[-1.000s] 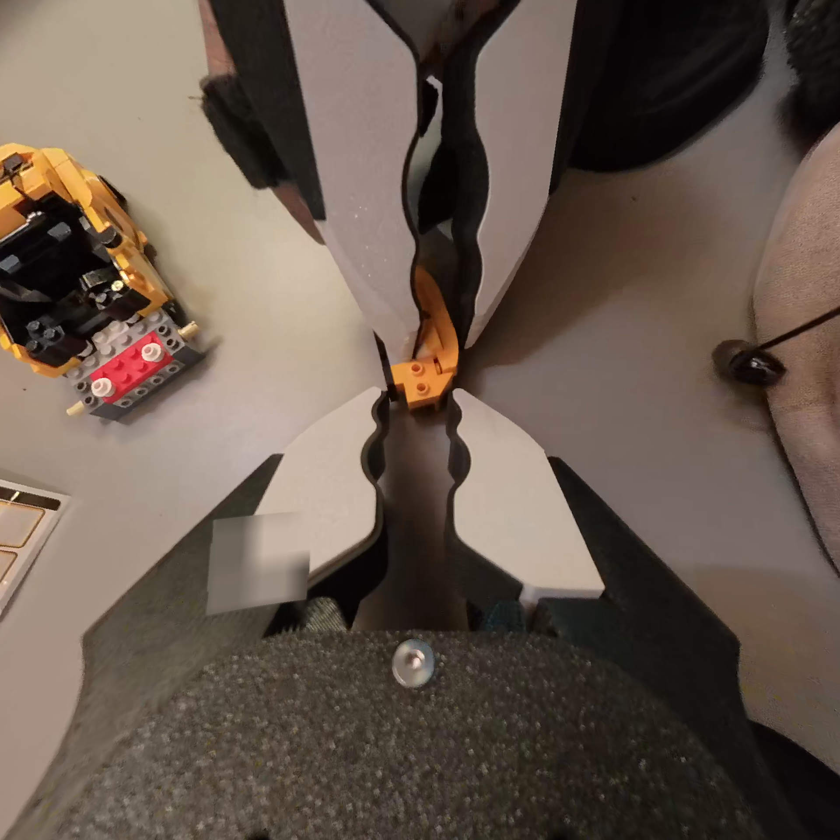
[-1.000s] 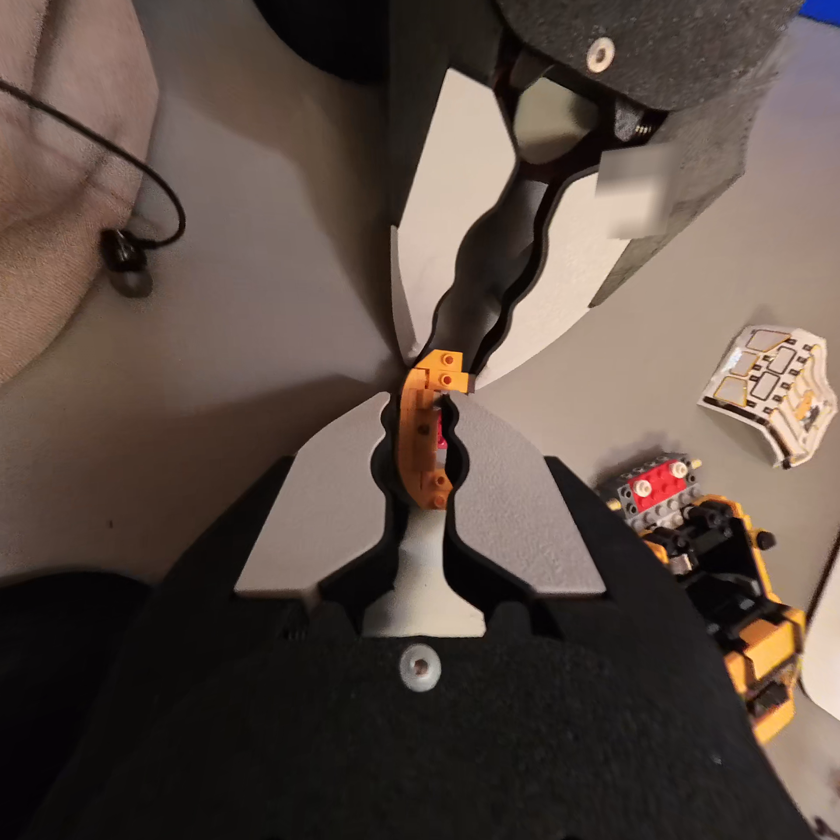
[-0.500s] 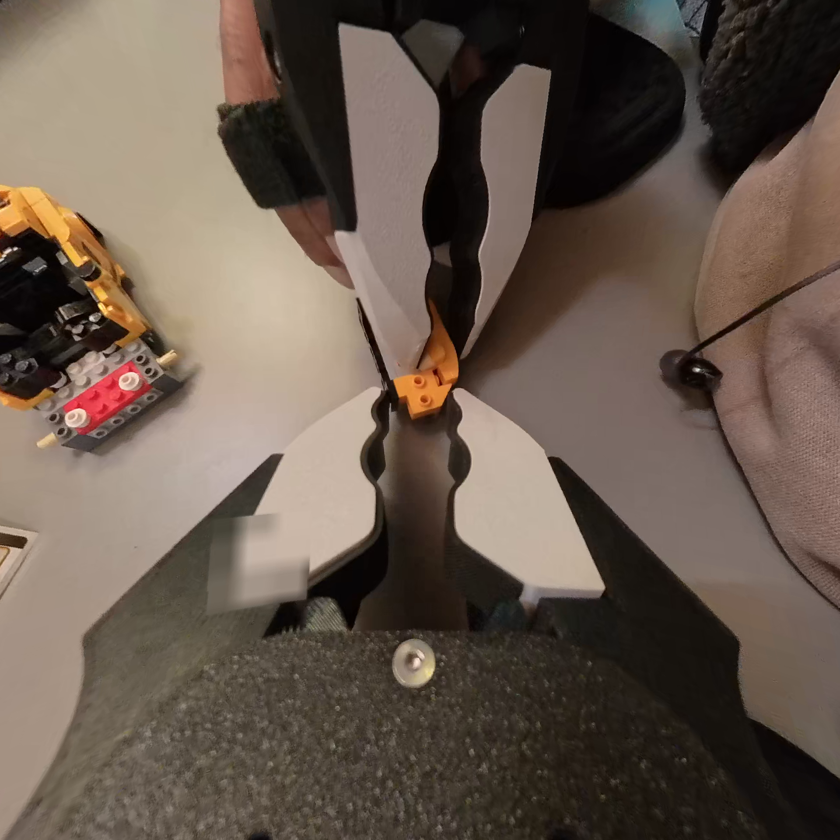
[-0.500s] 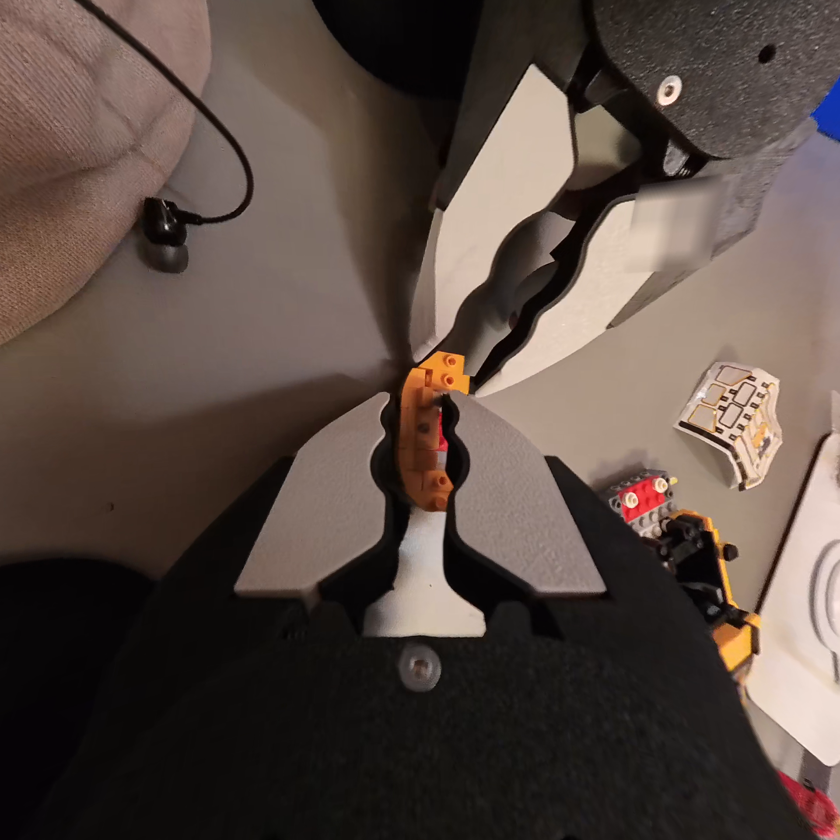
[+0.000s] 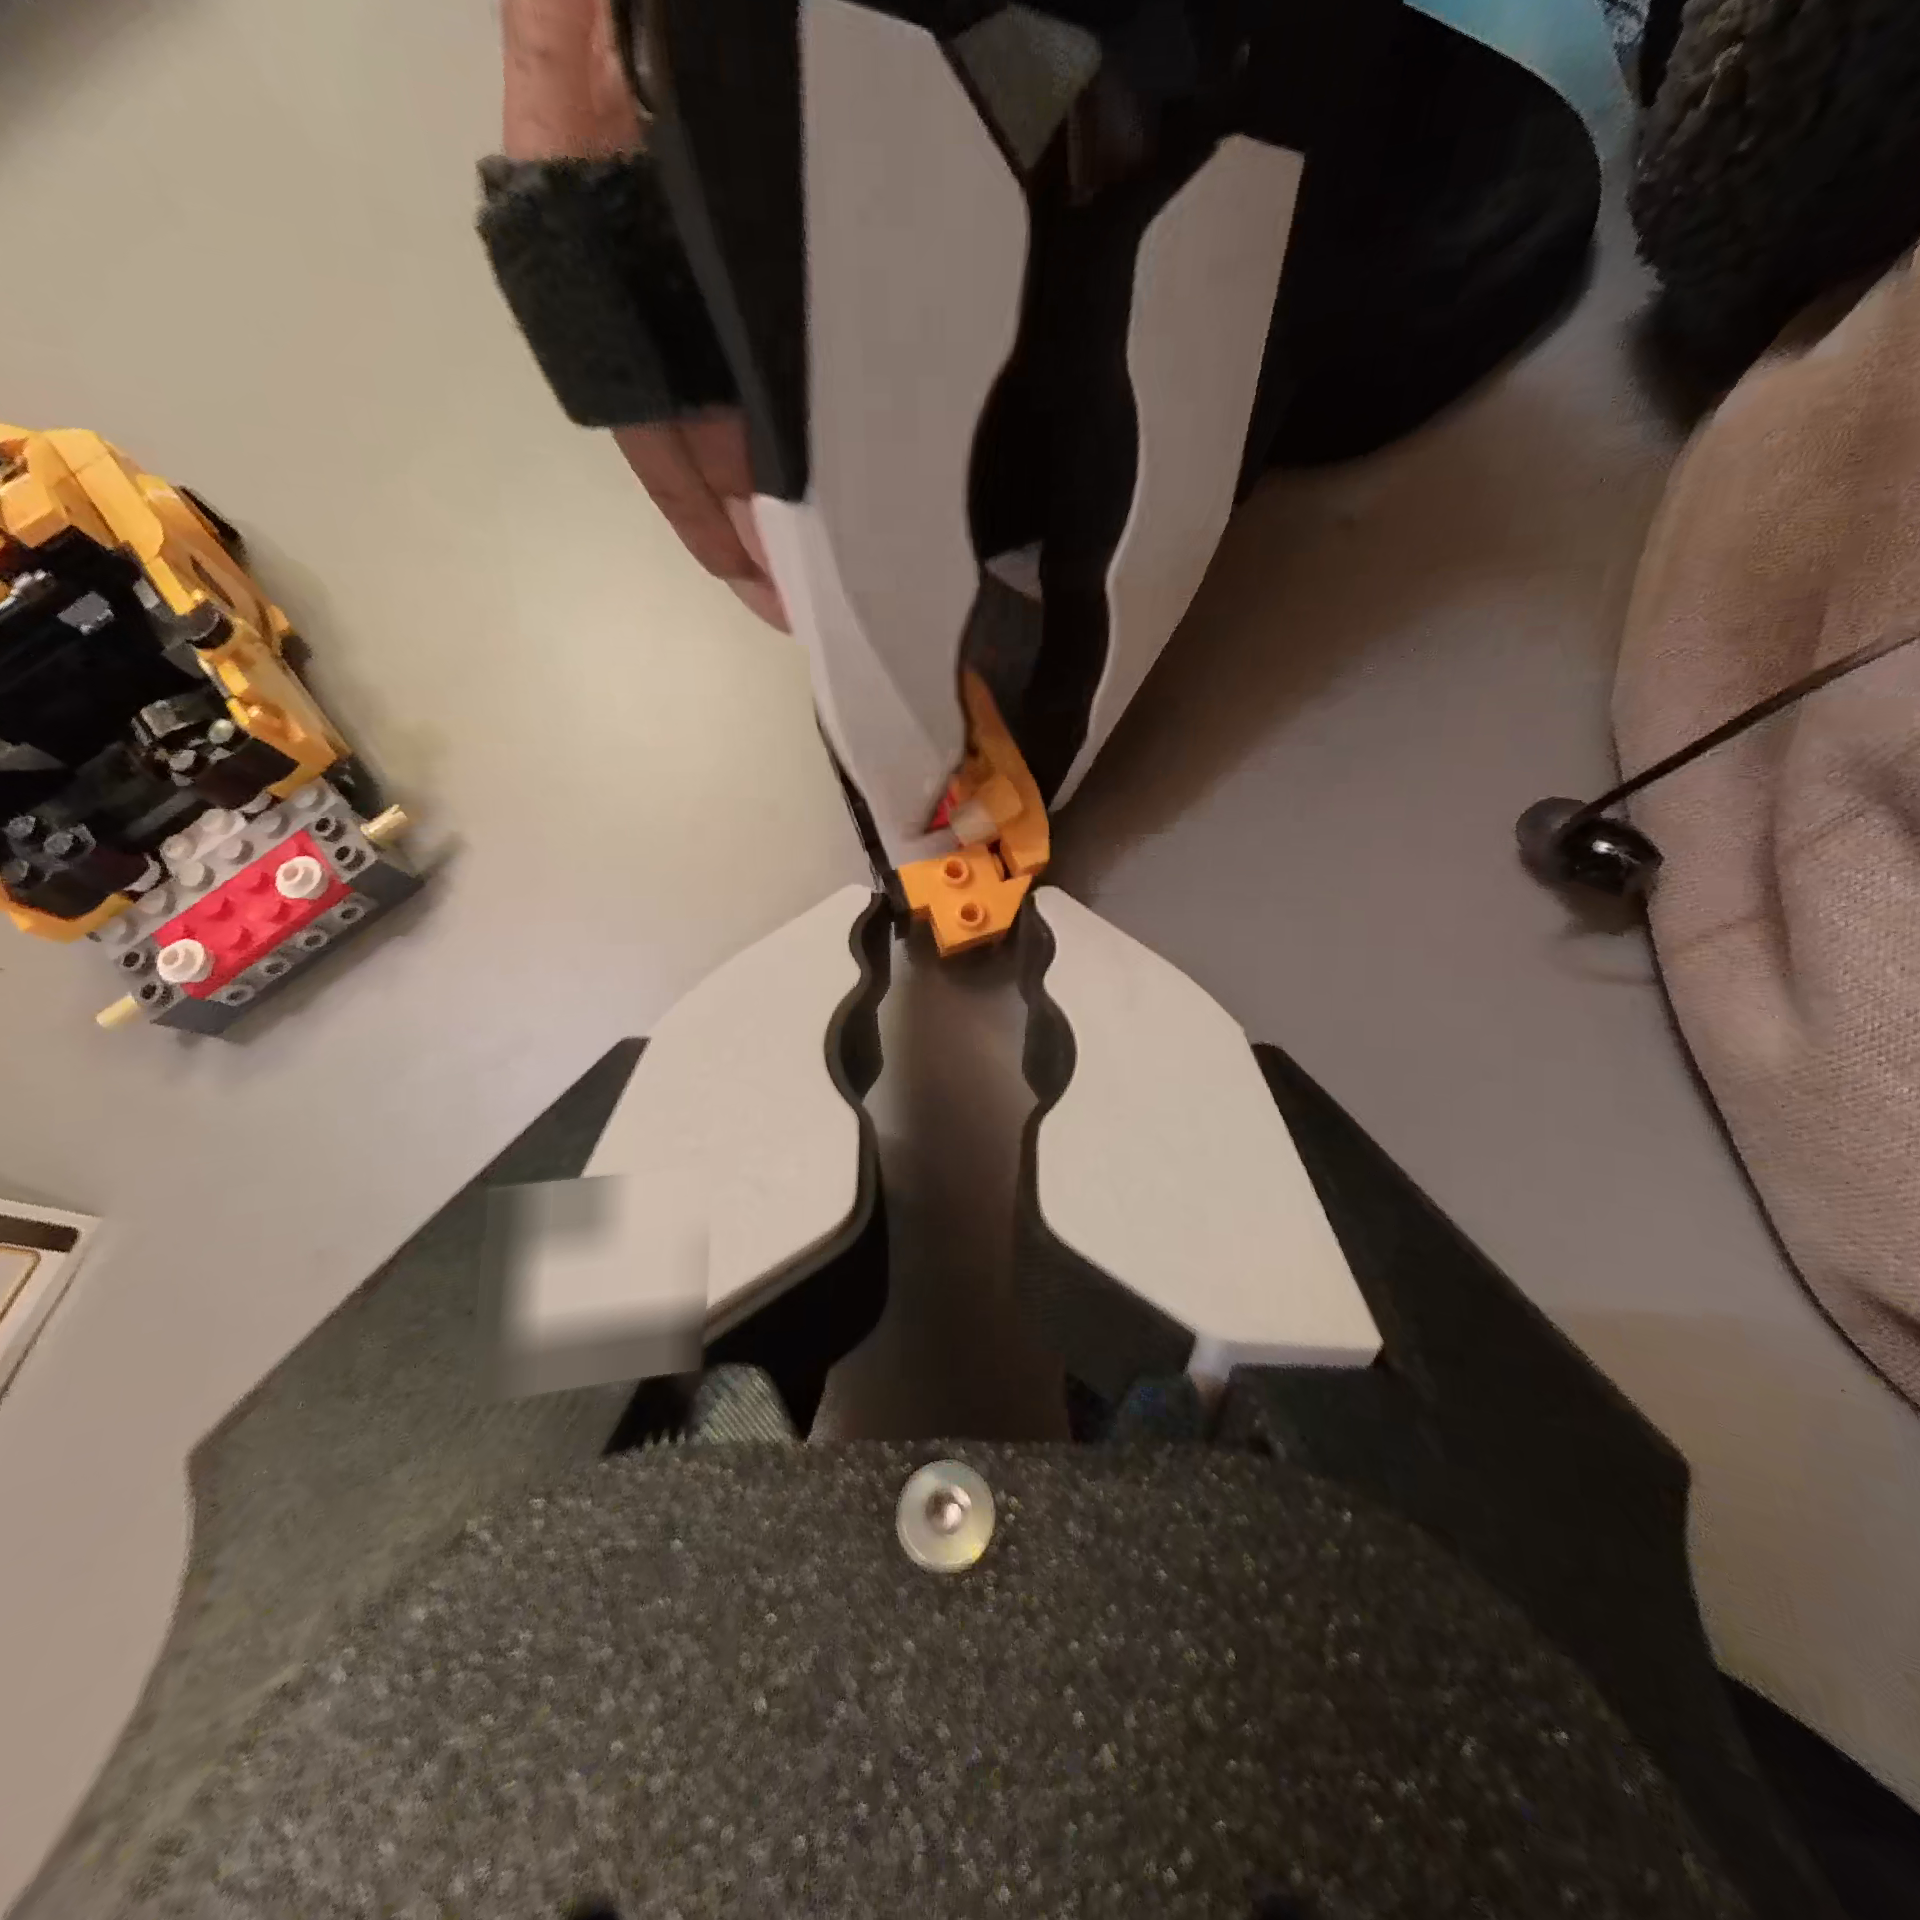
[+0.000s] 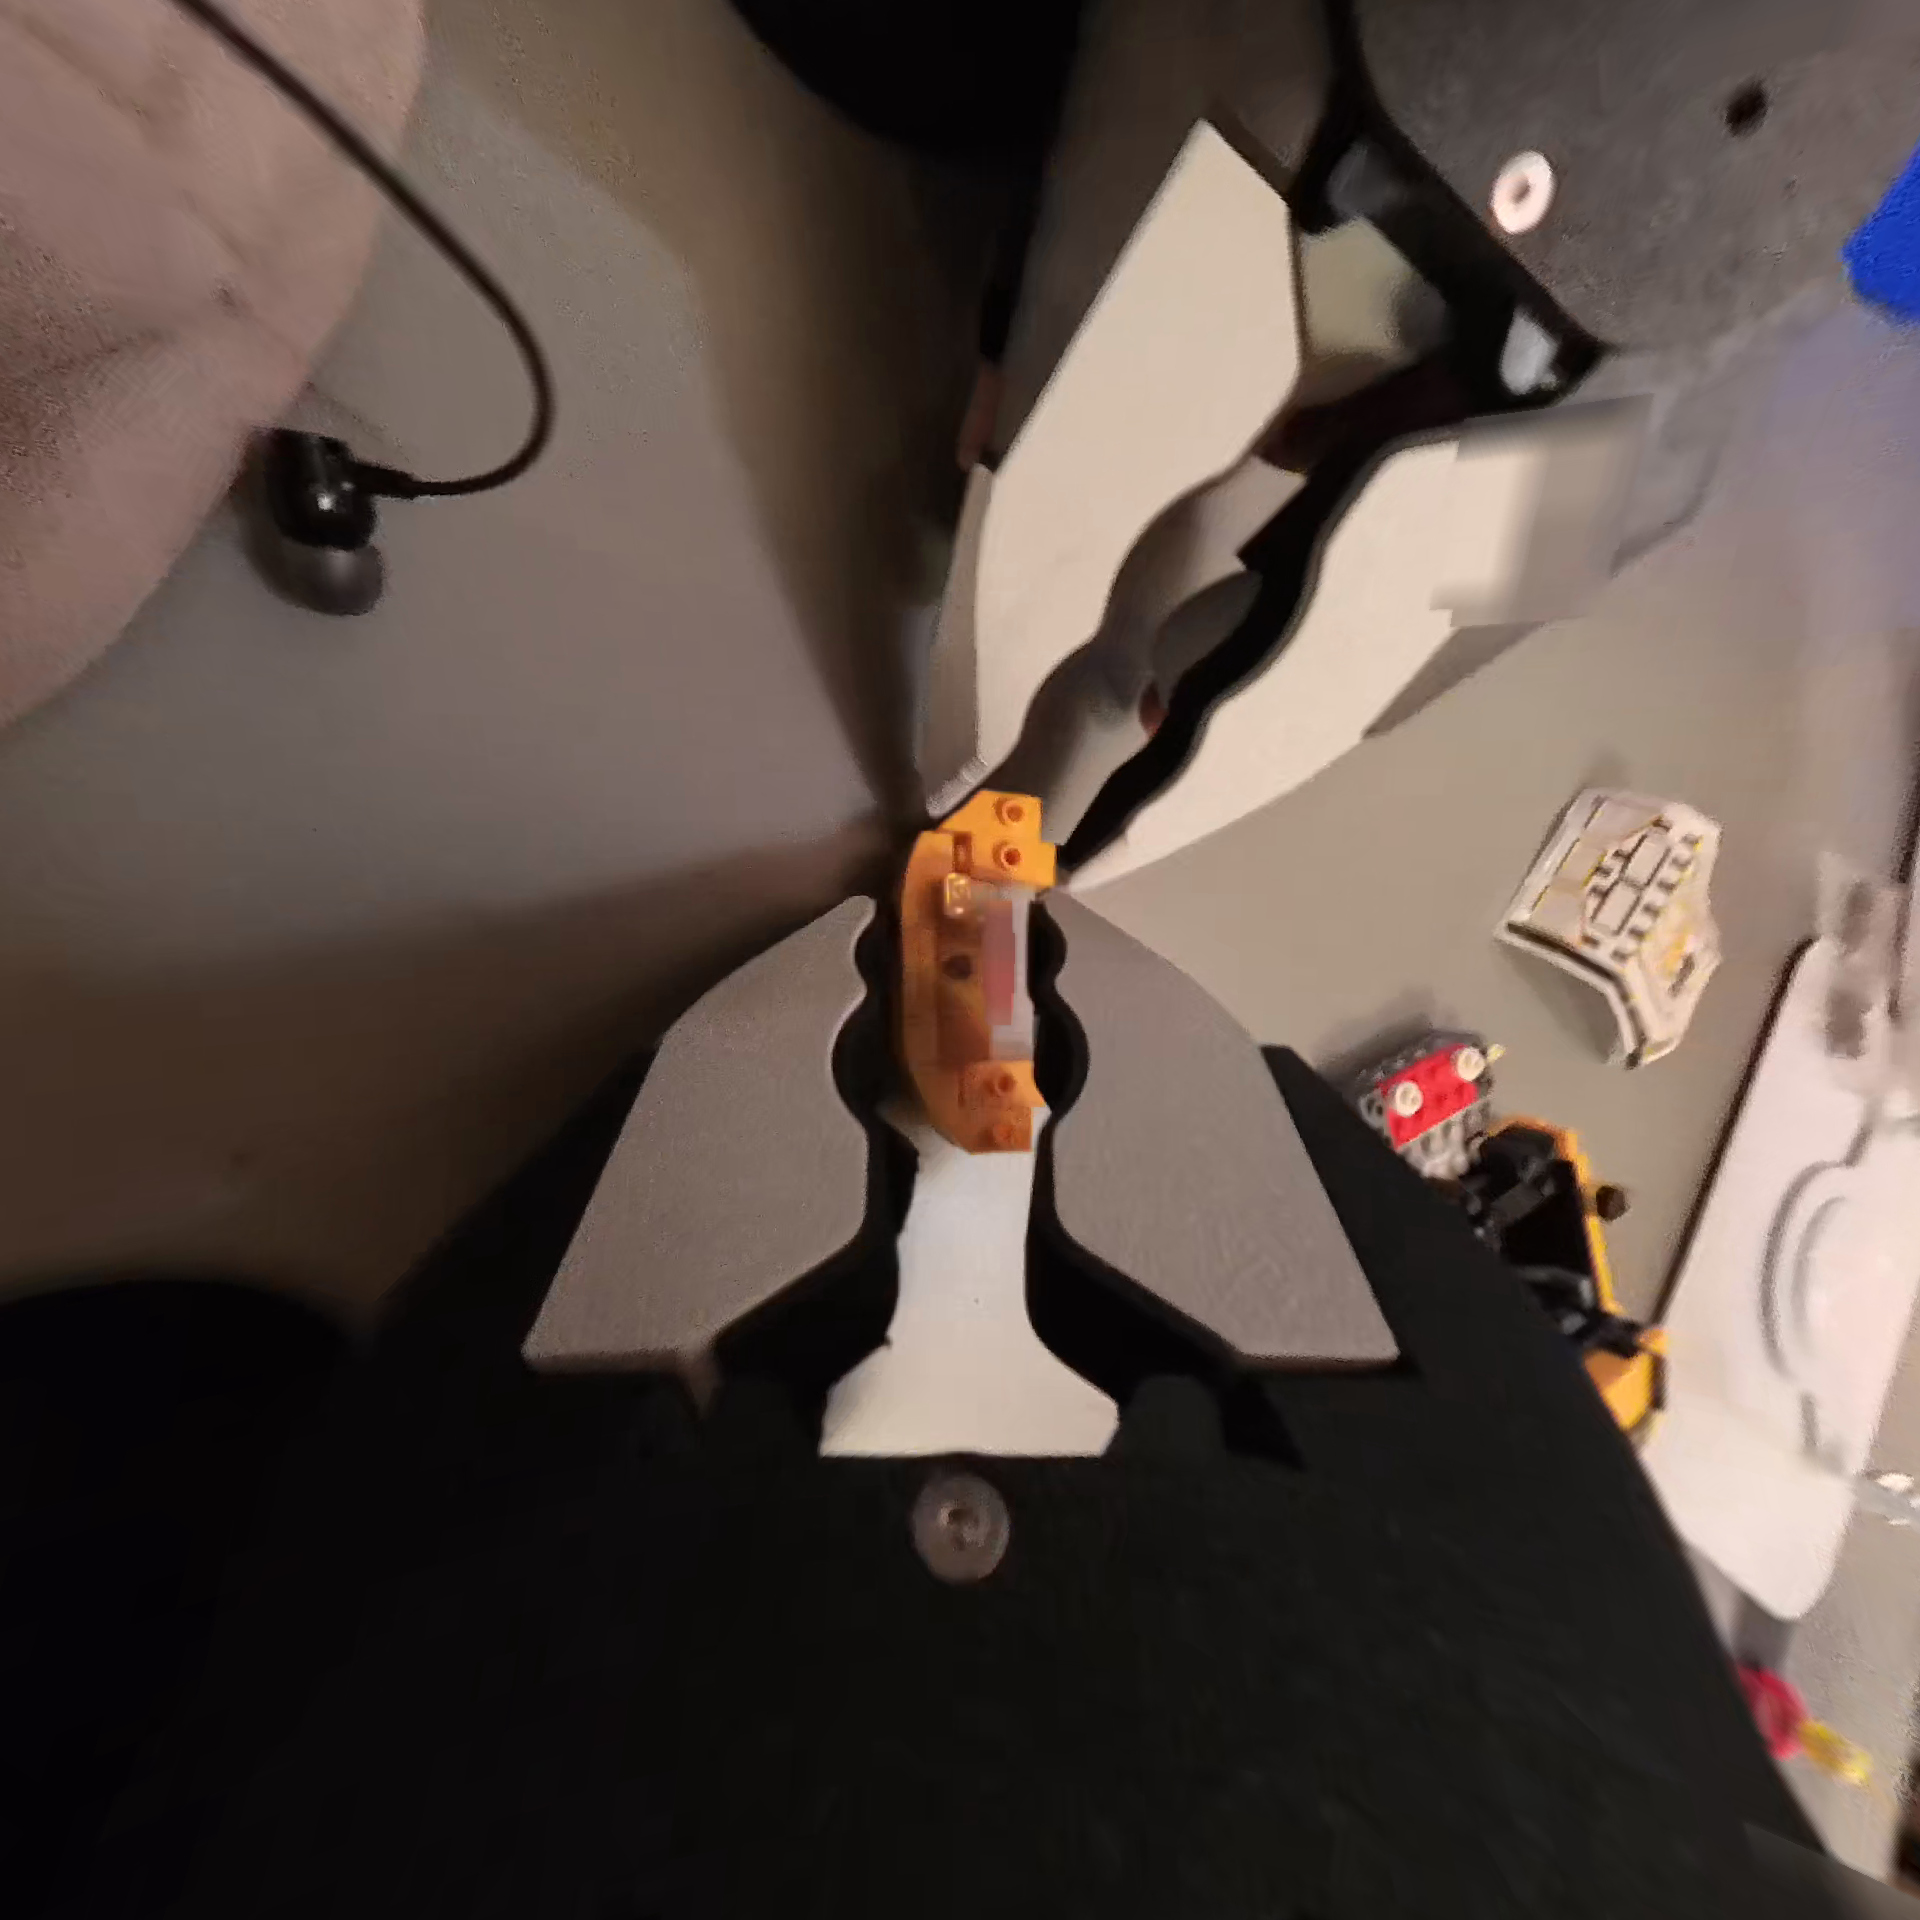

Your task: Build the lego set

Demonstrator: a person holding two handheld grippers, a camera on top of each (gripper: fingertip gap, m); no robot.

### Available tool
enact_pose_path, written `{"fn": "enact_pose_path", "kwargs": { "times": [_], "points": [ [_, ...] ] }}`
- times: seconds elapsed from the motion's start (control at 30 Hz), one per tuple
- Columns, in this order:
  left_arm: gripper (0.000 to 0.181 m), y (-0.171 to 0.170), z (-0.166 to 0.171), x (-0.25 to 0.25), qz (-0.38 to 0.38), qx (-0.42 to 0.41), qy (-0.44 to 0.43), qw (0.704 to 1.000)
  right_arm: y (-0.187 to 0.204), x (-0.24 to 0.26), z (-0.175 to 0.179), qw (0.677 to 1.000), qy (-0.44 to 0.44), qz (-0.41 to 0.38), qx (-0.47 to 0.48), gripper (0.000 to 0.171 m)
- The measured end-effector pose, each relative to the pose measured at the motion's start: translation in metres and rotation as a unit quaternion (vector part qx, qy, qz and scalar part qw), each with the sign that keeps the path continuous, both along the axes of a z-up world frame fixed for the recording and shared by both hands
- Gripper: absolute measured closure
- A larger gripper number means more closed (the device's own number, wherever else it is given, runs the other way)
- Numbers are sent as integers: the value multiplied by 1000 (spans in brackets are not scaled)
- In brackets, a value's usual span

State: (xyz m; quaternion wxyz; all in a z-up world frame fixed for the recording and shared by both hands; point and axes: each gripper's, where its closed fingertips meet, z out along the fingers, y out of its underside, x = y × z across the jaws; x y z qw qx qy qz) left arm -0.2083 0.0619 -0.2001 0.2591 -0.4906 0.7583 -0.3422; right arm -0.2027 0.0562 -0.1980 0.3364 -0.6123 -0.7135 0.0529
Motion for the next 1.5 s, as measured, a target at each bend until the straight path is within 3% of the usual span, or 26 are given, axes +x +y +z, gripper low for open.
{"fn": "enact_pose_path", "kwargs": {
  "times": [0.23,0.4,0.67,0.87,1.03,1.27,1.5],
  "points": [
    [158,0,0,-1,1,-5,1,1000,1,8,1,998,-12,-17,-51,143],
    [158,0,0,-1,3,-6,1,1000,-2,9,-4,999,-37,1,-36,153],
    [156,-1,0,1,3,5,-1,1000,-4,10,-2,999,-31,12,-17,154],
    [157,-1,-1,3,-4,64,-3,998,-6,10,2,991,26,-44,-125,155],
    [157,-6,-1,2,-13,49,5,999,-12,9,2,981,47,-54,-183,155],
    [157,-9,-1,0,-10,14,20,1000,-16,6,4,988,35,-7,-147,156],
    [157,-10,-2,-1,-4,0,37,999,-17,5,5,985,40,-15,-165,156]
  ]
}}
